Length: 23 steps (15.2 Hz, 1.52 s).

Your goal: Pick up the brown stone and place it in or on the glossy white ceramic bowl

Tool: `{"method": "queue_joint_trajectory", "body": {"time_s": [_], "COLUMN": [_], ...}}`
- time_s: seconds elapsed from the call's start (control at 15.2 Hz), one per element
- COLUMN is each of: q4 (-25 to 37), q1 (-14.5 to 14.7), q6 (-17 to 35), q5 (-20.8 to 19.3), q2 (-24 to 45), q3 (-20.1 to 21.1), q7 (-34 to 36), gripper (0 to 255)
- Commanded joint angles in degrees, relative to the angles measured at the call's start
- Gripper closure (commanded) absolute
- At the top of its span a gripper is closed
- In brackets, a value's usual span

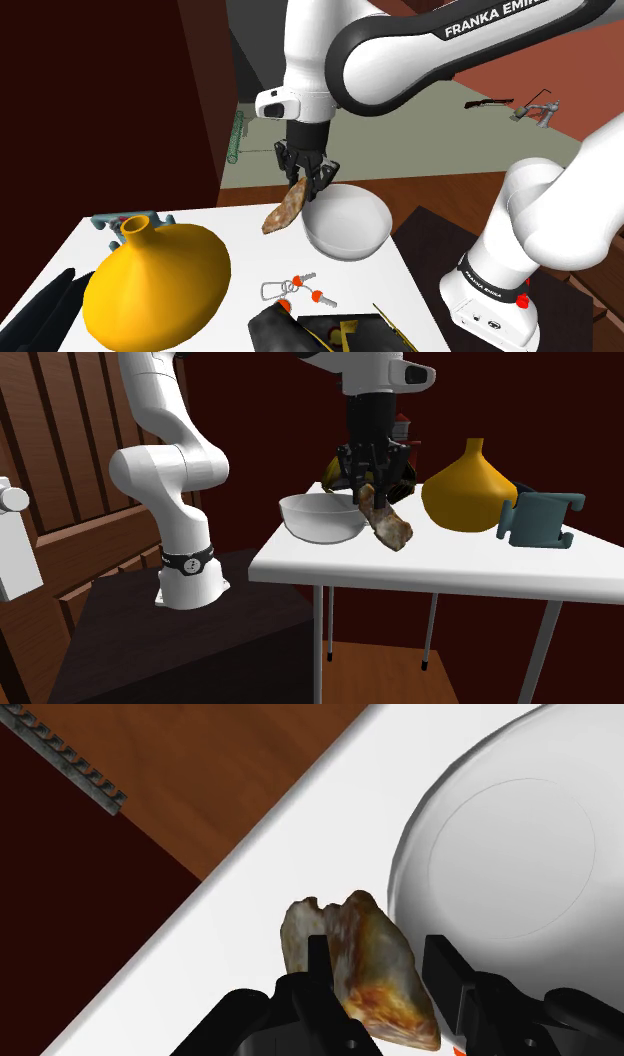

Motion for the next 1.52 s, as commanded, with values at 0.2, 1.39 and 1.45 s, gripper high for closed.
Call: {"method": "queue_joint_trajectory", "body": {"time_s": [0.2,1.39,1.45], "q4": [1.7,14.4,15.2], "q1": [0.0,-0.4,-0.4], "q6": [-2.4,-16.5,-17.2], "q5": [0.0,-0.6,-0.7], "q2": [-0.6,-2.0,-2.0], "q3": [-0.2,-1.3,-1.3], "q7": [0.0,0.4,0.4], "gripper": [255,255,255]}}
